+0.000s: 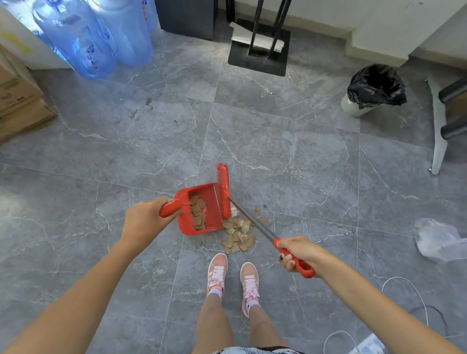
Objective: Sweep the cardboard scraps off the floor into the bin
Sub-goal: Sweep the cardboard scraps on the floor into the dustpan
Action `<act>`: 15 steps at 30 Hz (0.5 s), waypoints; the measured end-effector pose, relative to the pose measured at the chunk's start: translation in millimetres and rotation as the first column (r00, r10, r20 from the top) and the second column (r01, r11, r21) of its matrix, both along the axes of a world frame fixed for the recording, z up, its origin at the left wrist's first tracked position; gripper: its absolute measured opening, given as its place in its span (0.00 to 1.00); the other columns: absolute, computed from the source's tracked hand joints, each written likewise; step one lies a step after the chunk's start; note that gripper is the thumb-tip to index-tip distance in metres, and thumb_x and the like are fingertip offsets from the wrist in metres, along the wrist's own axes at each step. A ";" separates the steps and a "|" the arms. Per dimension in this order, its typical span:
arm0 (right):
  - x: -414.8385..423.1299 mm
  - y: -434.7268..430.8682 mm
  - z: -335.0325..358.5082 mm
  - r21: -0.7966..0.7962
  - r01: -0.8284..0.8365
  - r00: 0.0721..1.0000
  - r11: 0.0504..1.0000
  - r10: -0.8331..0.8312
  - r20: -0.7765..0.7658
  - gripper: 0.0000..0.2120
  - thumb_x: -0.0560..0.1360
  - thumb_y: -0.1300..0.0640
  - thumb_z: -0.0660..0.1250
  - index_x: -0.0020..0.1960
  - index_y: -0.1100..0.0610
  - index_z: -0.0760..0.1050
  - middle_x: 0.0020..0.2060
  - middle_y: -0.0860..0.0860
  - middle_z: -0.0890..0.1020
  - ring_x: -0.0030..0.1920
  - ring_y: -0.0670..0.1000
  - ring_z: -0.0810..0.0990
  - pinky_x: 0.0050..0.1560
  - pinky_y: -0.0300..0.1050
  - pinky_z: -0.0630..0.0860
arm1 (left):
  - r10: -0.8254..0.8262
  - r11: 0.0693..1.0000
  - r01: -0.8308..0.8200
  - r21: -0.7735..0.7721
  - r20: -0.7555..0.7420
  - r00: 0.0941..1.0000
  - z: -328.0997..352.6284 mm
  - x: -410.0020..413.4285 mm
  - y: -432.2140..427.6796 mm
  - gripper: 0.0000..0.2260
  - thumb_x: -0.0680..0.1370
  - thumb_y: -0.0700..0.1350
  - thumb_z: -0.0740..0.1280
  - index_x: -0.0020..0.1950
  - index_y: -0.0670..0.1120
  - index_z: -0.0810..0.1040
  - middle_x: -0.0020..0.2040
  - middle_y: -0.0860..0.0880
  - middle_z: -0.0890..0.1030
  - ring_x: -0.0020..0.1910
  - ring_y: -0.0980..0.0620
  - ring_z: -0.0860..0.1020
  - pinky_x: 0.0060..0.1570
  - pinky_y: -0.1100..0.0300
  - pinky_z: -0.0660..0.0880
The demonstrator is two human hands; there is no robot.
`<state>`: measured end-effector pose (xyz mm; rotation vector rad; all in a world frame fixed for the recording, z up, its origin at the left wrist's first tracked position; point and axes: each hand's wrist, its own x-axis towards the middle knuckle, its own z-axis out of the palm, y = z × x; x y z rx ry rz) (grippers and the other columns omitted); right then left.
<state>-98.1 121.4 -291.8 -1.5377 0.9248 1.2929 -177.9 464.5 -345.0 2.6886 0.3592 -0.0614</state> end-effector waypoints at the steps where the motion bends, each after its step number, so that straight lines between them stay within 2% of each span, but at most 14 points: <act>1: 2.7 -6.5 2.8 -0.004 0.008 1.000 1.000 -0.008 0.000 0.08 0.79 0.64 0.58 0.41 0.60 0.68 0.30 0.56 0.69 0.14 0.44 0.65 0.15 0.30 0.62 | 0.006 1.000 -0.006 0.002 0.006 1.000 1.0 -3.1 2.6 0.22 0.69 0.65 0.61 0.30 0.46 0.70 0.21 0.48 0.71 0.20 0.45 0.71 0.23 0.62 0.65; 6: 12.4 -31.3 21.8 -0.026 0.044 0.998 0.999 -0.043 0.039 0.09 0.80 0.65 0.57 0.41 0.62 0.66 0.30 0.57 0.68 0.13 0.43 0.64 0.13 0.30 0.61 | -0.024 1.000 0.024 0.015 -0.007 1.000 13.4 -13.2 10.0 0.18 0.69 0.59 0.68 0.30 0.46 0.70 0.21 0.52 0.68 0.19 0.49 0.67 0.24 0.65 0.57; 10: 13.2 -48.0 34.2 -0.047 0.089 0.993 0.995 -0.086 0.076 0.09 0.80 0.65 0.57 0.40 0.62 0.65 0.30 0.56 0.67 0.12 0.43 0.63 0.14 0.28 0.61 | 0.000 1.000 0.000 0.010 0.000 1.000 24.1 -26.4 18.3 0.21 0.69 0.60 0.67 0.30 0.44 0.70 0.21 0.49 0.70 0.20 0.45 0.70 0.23 0.61 0.63; 12: 10.5 -56.6 38.3 -0.054 0.112 0.991 0.992 -0.107 0.084 0.09 0.80 0.65 0.57 0.41 0.62 0.65 0.31 0.56 0.67 0.12 0.43 0.63 0.14 0.28 0.61 | 0.040 0.999 -0.040 -0.004 -0.007 0.999 31.3 -36.3 21.2 0.22 0.71 0.59 0.70 0.30 0.43 0.70 0.22 0.48 0.71 0.21 0.45 0.71 0.24 0.58 0.66; 15: 4.6 -67.5 41.5 -0.071 0.125 0.988 0.990 -0.118 0.101 0.10 0.80 0.66 0.57 0.40 0.62 0.65 0.31 0.55 0.67 0.12 0.44 0.63 0.13 0.29 0.61 | 0.045 0.999 -0.045 0.014 -0.012 0.999 45.1 -49.2 22.5 0.21 0.70 0.54 0.75 0.29 0.46 0.67 0.21 0.50 0.68 0.21 0.46 0.68 0.24 0.58 0.64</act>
